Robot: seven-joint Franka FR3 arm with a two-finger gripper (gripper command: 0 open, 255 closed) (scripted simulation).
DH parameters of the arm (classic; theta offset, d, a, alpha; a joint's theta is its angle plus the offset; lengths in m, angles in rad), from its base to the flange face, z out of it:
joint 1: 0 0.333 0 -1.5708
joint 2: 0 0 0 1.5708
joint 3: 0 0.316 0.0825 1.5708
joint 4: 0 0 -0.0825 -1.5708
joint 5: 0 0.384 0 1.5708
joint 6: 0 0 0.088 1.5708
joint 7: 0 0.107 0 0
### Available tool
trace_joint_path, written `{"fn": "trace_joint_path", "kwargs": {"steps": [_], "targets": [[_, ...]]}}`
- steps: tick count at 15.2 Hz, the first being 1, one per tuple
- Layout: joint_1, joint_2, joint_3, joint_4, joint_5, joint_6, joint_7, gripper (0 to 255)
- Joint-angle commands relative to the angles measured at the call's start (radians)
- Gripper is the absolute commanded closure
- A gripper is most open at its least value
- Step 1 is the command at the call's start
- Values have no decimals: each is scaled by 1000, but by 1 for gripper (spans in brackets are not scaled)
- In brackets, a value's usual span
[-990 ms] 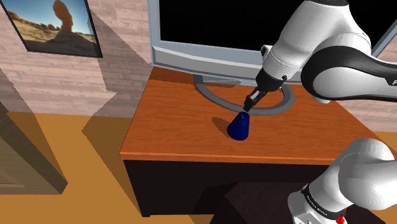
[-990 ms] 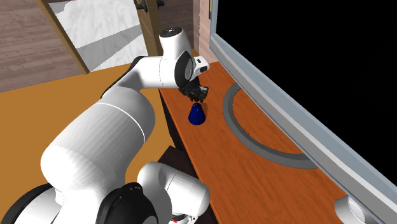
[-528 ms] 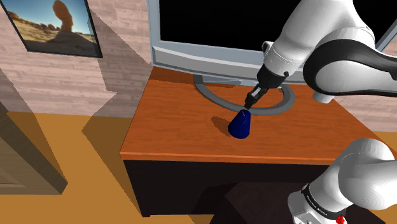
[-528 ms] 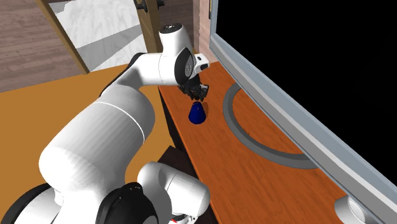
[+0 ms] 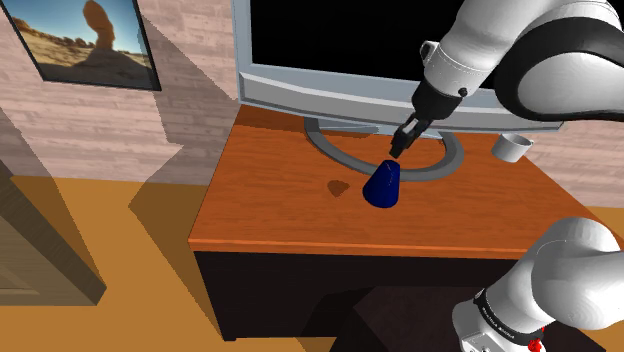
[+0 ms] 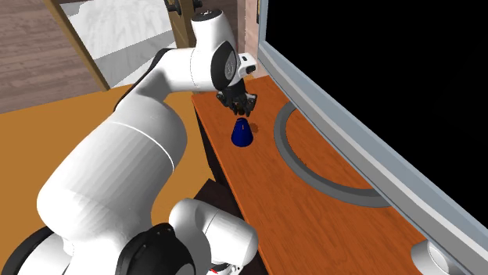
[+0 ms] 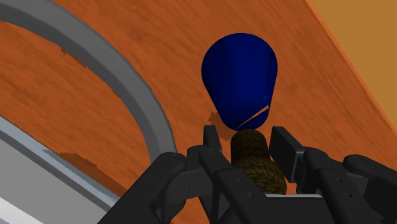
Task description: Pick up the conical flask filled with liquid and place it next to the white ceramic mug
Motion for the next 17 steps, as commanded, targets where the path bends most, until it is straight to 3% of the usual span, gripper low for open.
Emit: {"fn": "trace_joint_path", "kwargs": {"steps": [1, 17], "targets": [[-2, 4, -3, 33, -2, -29, -4, 255], [-20, 68, -14, 294, -17, -224, -25, 255]]}}
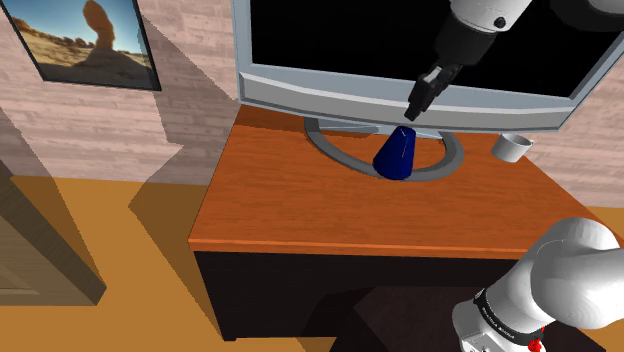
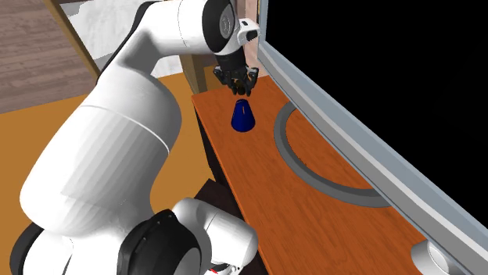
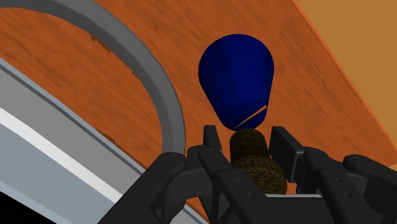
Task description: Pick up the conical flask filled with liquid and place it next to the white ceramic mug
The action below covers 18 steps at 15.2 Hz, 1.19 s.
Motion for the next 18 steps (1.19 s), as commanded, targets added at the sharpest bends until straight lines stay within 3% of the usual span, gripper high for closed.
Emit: {"fn": "trace_joint_path", "kwargs": {"steps": [1, 18], "targets": [[-3, 13, 0, 37, -2, -24, -2, 255], [-25, 138, 6, 378, -23, -240, -17, 255]]}}
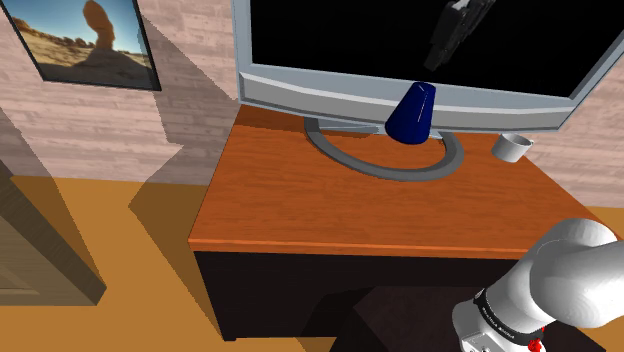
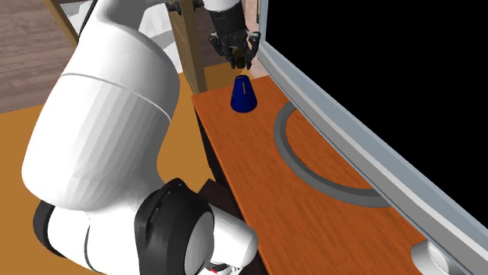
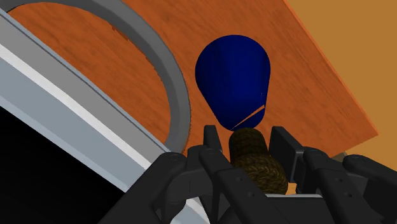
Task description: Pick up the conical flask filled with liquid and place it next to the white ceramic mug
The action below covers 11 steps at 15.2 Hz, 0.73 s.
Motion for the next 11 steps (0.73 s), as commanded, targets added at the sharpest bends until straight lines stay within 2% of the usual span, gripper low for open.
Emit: {"fn": "trace_joint_path", "kwargs": {"steps": [1, 4, 11], "targets": [[-3, 19, 0, 46, -4, -27, -4, 255], [-7, 42, 3, 101, -8, -59, -5, 255], [-17, -86, -150, -9, -40, -63, -172, 255]]}}
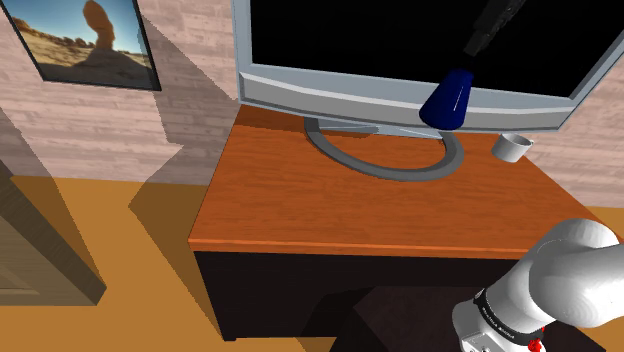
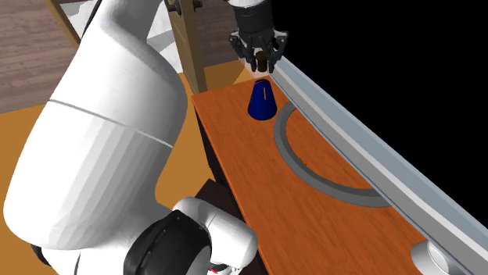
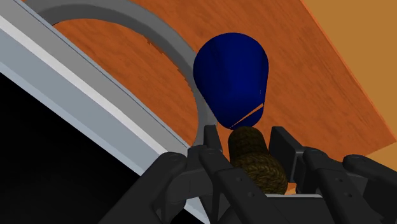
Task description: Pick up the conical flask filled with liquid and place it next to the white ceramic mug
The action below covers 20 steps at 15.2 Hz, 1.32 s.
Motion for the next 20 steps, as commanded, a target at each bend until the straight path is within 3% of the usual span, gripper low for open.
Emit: {"fn": "trace_joint_path", "kwargs": {"steps": [1, 10, 20], "targets": [[-3, -33, -40, -27, -13, -1, -45, 255], [-22, -117, -232, -73, -97, -13, -257, 255], [-31, -118, -458, -18, -198, -16, -499, 255]]}}
